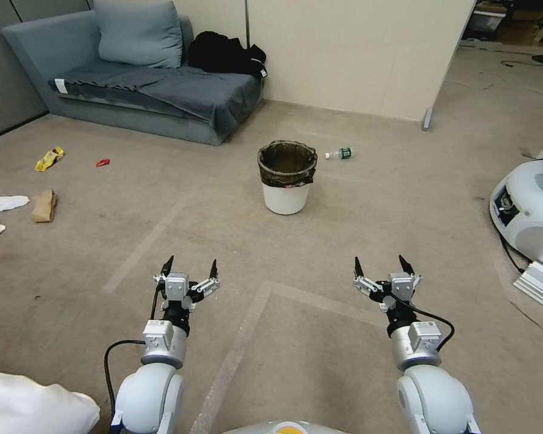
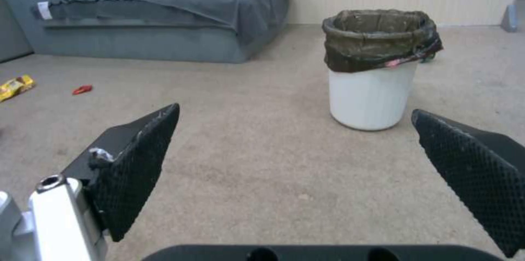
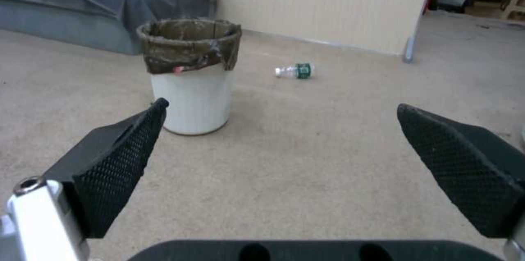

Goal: Pick up the trash bin, then pick up the garbage from the floor and place it into the trash bin.

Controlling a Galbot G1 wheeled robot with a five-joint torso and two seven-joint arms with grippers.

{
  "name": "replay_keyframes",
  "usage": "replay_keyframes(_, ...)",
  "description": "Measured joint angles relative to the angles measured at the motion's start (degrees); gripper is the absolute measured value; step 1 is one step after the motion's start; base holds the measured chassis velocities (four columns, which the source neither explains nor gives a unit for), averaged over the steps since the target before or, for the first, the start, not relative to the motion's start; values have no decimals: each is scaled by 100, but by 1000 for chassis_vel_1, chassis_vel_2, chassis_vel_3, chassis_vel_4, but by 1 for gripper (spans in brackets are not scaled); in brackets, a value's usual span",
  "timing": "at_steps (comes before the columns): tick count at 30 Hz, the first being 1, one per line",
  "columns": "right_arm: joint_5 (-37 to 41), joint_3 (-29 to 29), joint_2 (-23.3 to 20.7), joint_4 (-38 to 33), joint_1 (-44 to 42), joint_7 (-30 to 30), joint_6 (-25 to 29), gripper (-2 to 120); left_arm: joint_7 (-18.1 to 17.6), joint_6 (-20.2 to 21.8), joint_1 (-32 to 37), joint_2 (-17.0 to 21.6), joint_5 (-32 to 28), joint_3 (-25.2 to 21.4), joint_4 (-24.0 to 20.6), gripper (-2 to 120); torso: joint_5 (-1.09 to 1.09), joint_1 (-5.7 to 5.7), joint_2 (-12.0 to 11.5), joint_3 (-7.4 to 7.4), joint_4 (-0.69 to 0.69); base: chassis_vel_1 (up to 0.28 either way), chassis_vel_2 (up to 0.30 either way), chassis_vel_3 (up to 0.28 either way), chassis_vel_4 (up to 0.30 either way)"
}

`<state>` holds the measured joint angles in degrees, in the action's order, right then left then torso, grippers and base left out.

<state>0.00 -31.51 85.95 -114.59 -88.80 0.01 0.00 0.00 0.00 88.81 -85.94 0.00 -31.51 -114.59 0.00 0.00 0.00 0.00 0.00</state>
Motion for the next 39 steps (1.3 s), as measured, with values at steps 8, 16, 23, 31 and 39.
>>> replay_keyframes(8, 0, 0, 0, 0, 0, 0, 0, 100, 0, 0, 0, 0, 0, 0, 0, 100, 0, 0, 0, 0, 0, 0, 0, 0, 0)
replay_keyframes(16, -380, 95, 151, -476, -451, 128, 169, 100, -358, 335, 241, 5, 138, 167, -495, 100, 0, 0, 0, 0, -1, 0, 0, 0, 0)
replay_keyframes(23, -1226, 300, 489, -1544, -1452, 426, 583, 100, -1114, 1066, 747, 26, 453, 517, -1495, 100, 0, 0, 0, 0, -1, 0, 0, 0, 0)
replay_keyframes(31, -1605, 393, 632, -2013, -1890, 560, 771, 100, -1668, 1542, 1158, 36, 716, 912, -2257, 100, 1, 0, 1, 0, 0, 0, 0, 0, 0)
replay_keyframes(39, -1543, 438, 626, -1948, -1851, 509, 1072, 100, -1644, 1516, 1156, 36, 762, 914, -2228, 100, 0, 0, 1, 0, 0, 0, 0, 0, 0)
